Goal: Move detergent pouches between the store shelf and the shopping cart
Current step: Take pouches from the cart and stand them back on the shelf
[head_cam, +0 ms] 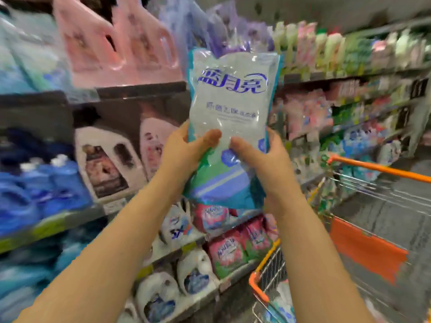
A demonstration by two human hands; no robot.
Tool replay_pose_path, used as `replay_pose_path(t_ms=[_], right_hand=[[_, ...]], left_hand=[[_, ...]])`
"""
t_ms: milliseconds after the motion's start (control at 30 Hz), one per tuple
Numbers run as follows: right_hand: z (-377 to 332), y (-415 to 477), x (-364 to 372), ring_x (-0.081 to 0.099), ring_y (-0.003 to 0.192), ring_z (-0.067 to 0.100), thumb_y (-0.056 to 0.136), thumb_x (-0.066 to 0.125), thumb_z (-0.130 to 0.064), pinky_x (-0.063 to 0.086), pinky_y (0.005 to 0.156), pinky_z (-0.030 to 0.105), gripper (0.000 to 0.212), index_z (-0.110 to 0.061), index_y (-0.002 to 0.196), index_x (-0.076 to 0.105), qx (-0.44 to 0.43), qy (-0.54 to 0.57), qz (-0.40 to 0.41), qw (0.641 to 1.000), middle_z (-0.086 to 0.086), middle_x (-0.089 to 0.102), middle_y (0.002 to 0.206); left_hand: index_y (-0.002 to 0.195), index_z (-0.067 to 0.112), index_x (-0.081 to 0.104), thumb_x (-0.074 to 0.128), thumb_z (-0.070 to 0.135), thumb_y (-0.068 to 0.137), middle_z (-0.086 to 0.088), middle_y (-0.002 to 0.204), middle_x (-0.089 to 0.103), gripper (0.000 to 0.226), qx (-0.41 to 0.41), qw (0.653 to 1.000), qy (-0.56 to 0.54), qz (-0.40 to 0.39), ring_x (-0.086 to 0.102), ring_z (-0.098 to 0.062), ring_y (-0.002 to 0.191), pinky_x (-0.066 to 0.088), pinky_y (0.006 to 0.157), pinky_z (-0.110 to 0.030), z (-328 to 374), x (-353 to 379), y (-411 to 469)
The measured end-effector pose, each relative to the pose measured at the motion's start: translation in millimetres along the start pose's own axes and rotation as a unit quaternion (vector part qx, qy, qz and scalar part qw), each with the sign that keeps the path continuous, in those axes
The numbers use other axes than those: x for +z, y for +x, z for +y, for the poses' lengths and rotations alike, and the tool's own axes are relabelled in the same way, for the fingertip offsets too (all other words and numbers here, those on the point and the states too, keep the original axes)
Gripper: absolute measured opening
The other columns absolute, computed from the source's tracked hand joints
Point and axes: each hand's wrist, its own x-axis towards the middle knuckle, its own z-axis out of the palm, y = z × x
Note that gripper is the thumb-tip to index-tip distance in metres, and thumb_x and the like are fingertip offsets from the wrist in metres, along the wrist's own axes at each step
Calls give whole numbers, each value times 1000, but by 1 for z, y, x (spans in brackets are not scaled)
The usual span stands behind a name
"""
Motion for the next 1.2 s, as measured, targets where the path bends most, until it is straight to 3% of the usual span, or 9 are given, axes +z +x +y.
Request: replay_pose_path(t_ms=[233, 367, 467, 600, 733, 833, 1000, 1100, 1200], right_hand=[[-54, -15, 169, 70, 91, 16, 59, 85, -27, 57, 77, 30, 68, -17, 120, 54, -73, 78, -141, 984, -1, 71, 101], [-64, -23, 274, 70, 94, 21, 70, 79, -11, 57, 82, 32, 53, -14, 118, 56, -92, 144, -189, 967, 5, 72, 104], [-67, -30, 342, 70, 89, 18, 65, 82, -14, 58, 76, 27, 62, -9, 121, 56, -98, 174, -210, 957, 7, 72, 102], [-64, -25, 415, 70, 92, 21, 74, 76, -10, 58, 79, 31, 50, -8, 120, 57, -96, 181, -247, 947, 10, 71, 105], [-63, -6, 476, 70, 92, 18, 74, 77, -15, 58, 78, 32, 51, -13, 121, 56, -113, 175, -279, 938, 5, 71, 106], [-62, 17, 520, 71, 86, 14, 75, 77, -15, 56, 69, 21, 50, -11, 120, 56, -135, 178, -283, 933, 4, 71, 102], [-59, 79, 587, 70, 90, 16, 70, 81, -18, 57, 77, 28, 59, -10, 122, 54, -182, 168, -274, 929, 5, 70, 104], [-56, 126, 620, 69, 93, 18, 69, 82, -15, 56, 81, 30, 58, -9, 120, 55, -207, 167, -265, 927, 6, 70, 105], [-47, 170, 652, 68, 96, 21, 67, 83, -16, 55, 85, 34, 63, -8, 121, 54, -223, 159, -261, 926, 9, 69, 108]], left_hand=[[88, 23, 57, 72, 14, 70, 17, 65, 70, 24, 107, 988, 74, 79, 63, 3, 62, 51, 61, -15, 100, -156, -15], [91, 24, 59, 73, 15, 72, 15, 71, 71, 26, 137, 978, 120, 100, 67, -1, 68, 53, 64, -17, 144, -252, -17], [92, 24, 59, 68, 9, 80, 15, 72, 72, 21, 146, 972, 148, 107, 67, 0, 69, 51, 63, -14, 166, -314, -18], [99, 18, 59, 61, 8, 83, 13, 75, 72, 19, 155, 966, 158, 129, 68, -2, 70, 52, 62, -15, 180, -382, -13], [106, 22, 59, 69, 25, 75, 8, 91, 73, 32, 162, 961, 179, 137, 70, -9, 84, 54, 71, -20, 186, -438, 7], [106, 23, 61, 78, 34, 69, 1, 101, 71, 43, 172, 948, 214, 158, 69, -14, 90, 56, 78, -26, 189, -478, 36], [110, 26, 55, 69, 40, 78, 7, 101, 67, 37, 172, 929, 271, 182, 66, -12, 91, 50, 81, -27, 191, -535, 98], [117, 26, 57, 72, 58, 62, 5, 109, 68, 65, 162, 918, 316, 178, 66, -13, 97, 50, 86, -30, 192, -557, 140], [126, 24, 52, 67, 48, 73, 4, 113, 66, 60, 126, 927, 315, 161, 65, -10, 93, 52, 76, -25, 187, -580, 177]])
